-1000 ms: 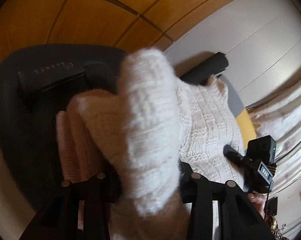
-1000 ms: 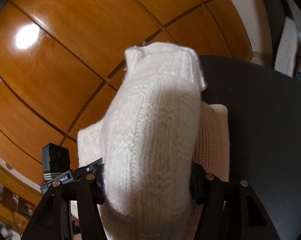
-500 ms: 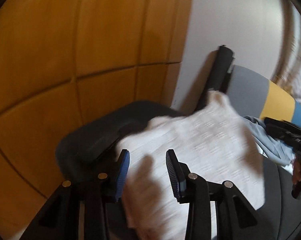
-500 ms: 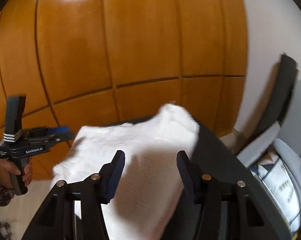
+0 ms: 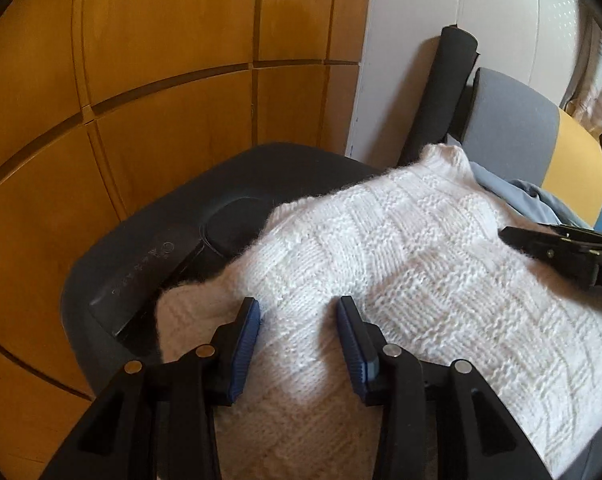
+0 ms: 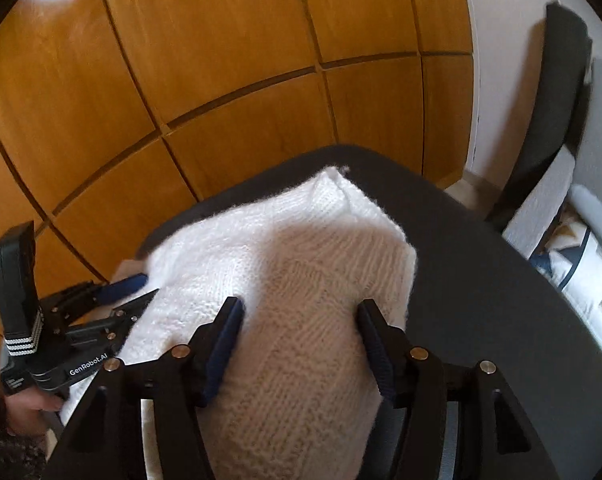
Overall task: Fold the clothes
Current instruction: 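Lift the folded sweater with both grippers and carry it onto the pink cloth stack, then lower the sweater onto the stack and open both grippers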
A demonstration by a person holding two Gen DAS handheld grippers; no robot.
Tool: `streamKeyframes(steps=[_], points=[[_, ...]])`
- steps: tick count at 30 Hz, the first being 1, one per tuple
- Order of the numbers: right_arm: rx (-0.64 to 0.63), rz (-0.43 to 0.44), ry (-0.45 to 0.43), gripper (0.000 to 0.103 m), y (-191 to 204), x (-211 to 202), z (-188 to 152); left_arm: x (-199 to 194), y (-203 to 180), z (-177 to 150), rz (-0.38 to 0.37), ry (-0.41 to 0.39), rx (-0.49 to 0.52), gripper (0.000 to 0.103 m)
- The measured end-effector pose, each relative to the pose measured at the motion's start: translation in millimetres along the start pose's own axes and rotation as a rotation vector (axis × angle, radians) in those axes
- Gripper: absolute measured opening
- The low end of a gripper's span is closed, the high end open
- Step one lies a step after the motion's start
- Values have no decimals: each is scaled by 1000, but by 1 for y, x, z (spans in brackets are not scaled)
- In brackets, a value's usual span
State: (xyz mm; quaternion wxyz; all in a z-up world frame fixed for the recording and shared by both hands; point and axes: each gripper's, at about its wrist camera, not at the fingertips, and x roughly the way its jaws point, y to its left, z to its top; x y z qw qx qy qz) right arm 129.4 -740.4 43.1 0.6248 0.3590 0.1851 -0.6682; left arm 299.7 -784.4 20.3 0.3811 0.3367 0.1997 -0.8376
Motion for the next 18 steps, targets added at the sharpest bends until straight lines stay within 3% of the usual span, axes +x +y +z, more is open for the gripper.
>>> streamKeyframes(steps=[3, 6, 11, 18], points=[[12, -4, -3, 68, 0, -12, 3, -20, 1, -5, -9, -20, -3, 42], [2, -14, -48, 103, 3, -41, -1, -38, 8, 4, 8, -48, -56, 42], [-86, -86, -157, 103, 30, -123, -47, -100, 13, -25, 51, -80, -173, 42], [-192, -175, -91, 103, 82, -161, -161, -142, -25, -125, 119, -11, -242, 43]])
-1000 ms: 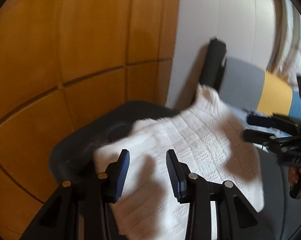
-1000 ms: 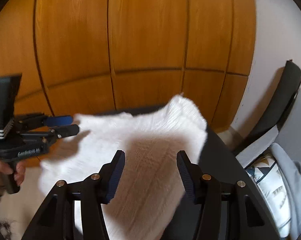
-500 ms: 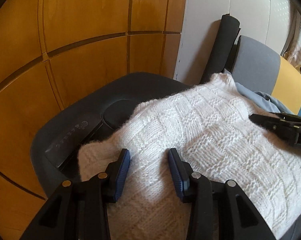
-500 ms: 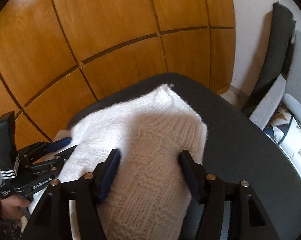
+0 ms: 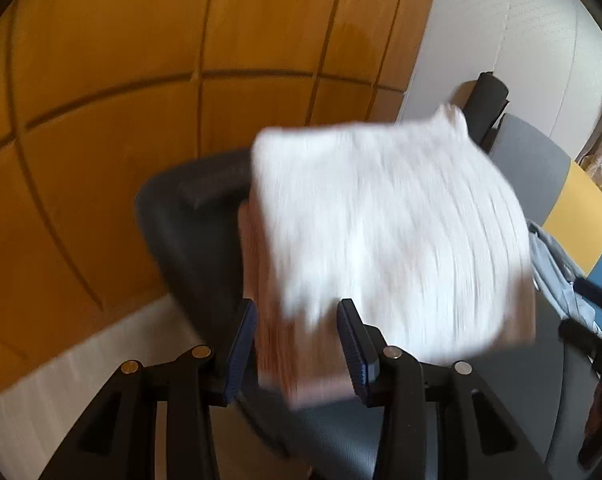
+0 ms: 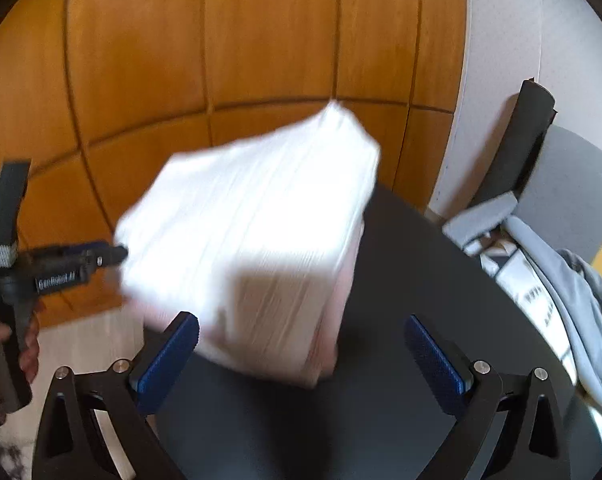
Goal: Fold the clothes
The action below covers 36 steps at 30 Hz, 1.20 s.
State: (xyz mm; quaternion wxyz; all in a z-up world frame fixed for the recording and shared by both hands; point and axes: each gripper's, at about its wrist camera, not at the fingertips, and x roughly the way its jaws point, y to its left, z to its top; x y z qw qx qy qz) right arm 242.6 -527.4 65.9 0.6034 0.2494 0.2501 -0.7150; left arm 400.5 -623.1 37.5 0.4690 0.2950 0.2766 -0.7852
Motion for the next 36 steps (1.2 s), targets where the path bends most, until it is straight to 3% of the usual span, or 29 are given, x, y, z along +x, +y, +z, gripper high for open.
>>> streamKeyframes(steps=[5, 10, 17, 25, 36], points=[[67, -7, 81, 103, 28, 1, -57, -5, -19, -55, 112, 69, 45, 42], [222, 15, 142, 103, 26, 13, -81, -5, -35, -81, 120, 93, 54, 42], [253, -30, 133, 103, 31, 19, -83, -8, -39, -81, 100, 44, -15, 42], [226, -58, 147, 103, 39, 30, -83, 1, -43, -86, 174, 55, 13, 42], [218, -58, 163, 103, 45, 40, -85, 4, -50, -88, 107, 54, 30, 42]])
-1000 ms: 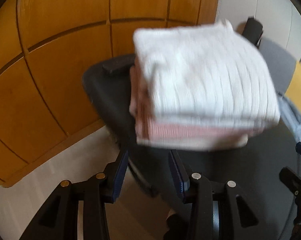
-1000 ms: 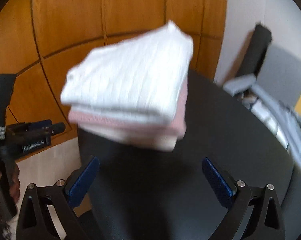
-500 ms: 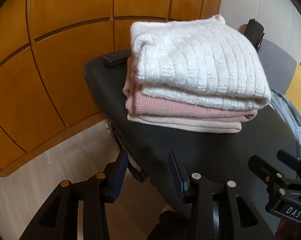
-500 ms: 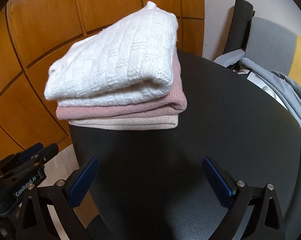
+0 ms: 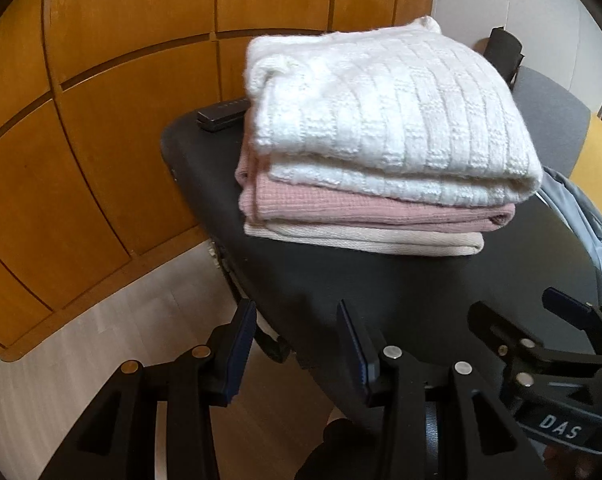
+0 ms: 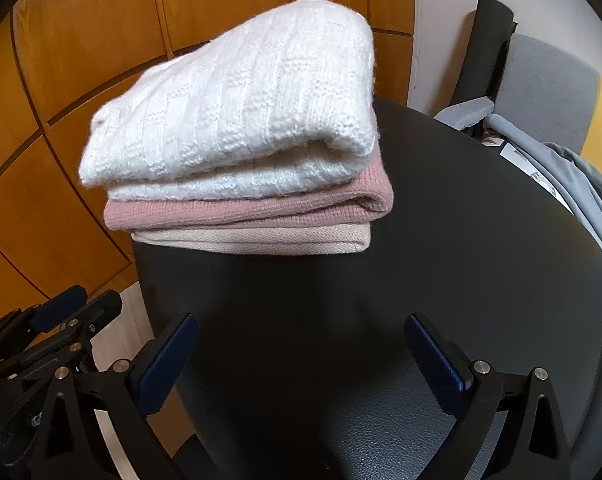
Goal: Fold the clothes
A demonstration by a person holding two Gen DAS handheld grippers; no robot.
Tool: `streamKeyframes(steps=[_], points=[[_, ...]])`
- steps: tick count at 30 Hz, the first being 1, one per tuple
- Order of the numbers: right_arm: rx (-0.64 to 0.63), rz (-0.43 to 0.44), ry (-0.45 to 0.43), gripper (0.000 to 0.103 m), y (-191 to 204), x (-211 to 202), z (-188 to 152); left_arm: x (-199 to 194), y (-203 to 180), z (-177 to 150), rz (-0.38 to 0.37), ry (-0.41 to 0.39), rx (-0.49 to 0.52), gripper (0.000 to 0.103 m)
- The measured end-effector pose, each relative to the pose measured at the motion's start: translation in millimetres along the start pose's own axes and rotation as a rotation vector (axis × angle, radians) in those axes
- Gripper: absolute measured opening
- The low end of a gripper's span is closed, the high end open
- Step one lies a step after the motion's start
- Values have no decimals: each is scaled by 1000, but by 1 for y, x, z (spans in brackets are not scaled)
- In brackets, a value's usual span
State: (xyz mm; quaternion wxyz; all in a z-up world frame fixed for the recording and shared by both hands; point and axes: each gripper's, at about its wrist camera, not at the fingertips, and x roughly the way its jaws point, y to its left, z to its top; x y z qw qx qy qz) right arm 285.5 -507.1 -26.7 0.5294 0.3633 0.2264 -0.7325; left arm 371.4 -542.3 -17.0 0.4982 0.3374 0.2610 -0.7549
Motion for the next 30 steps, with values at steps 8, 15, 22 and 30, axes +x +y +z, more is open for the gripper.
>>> streamKeyframes(steps=[8, 15, 22, 30], points=[[1, 7, -3, 103, -2, 4, 0, -6, -5, 0, -10, -30, 0, 42], [9, 14, 5, 103, -5, 8, 0, -2, 0, 0, -34, -18, -45, 41], [20, 12, -1, 103, -9, 9, 3, 5, 1, -5, -21, -2, -58, 41], [27, 16, 0, 103, -9, 9, 3, -1, 3, -9, 19, -64, -84, 41]])
